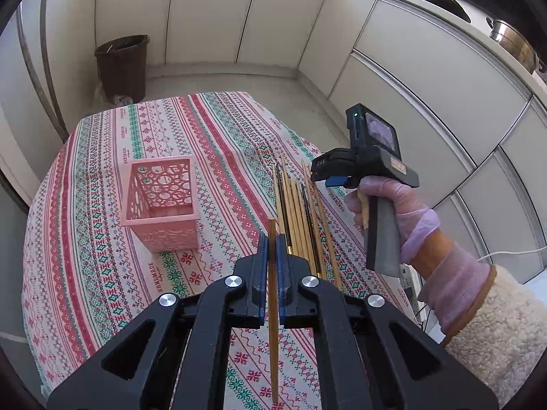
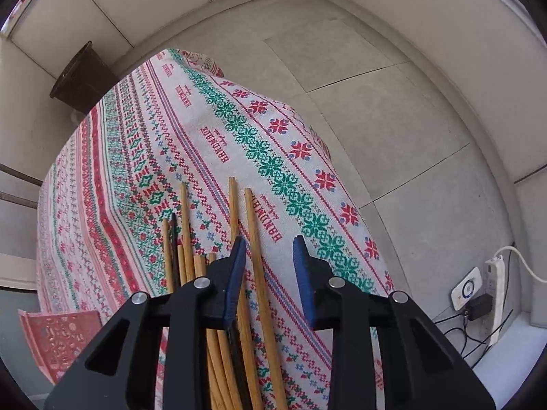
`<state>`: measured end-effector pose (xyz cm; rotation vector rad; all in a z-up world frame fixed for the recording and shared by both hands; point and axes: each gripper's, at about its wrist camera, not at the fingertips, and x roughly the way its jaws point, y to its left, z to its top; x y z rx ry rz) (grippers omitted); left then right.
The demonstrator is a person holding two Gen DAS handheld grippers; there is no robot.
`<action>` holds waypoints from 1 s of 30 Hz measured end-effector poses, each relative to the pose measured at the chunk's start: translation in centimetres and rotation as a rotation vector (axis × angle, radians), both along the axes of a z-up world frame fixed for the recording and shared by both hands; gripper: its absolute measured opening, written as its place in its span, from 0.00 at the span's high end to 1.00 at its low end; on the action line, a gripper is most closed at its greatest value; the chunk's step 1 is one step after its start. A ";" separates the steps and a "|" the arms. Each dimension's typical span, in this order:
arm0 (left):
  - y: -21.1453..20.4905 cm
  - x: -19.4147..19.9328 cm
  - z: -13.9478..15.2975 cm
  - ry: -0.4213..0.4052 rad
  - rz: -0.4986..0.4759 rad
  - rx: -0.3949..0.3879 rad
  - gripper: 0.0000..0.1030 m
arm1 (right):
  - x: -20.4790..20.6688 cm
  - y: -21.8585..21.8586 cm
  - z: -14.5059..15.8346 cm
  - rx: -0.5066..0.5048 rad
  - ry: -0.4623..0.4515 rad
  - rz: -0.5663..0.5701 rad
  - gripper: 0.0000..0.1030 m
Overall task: Organize utensils
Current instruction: 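Lift the chopstick with the left tool while the right tool grasps another chopstick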
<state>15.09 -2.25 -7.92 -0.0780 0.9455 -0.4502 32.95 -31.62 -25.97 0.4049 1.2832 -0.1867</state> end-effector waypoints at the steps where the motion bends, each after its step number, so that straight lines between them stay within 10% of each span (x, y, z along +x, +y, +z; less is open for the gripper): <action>1: 0.1 0.1 0.0 -0.001 0.003 -0.002 0.96 | 0.2 0.2 -0.1 -0.013 -0.010 0.004 0.74; 13: 0.5 -1.3 2.7 -0.096 0.002 -0.038 0.96 | -1.5 0.6 1.5 -0.066 -0.094 0.047 0.94; 30: 3.6 -2.9 12.1 -0.334 0.086 -0.146 0.96 | -11.2 -2.9 22.2 0.048 -0.581 0.010 0.94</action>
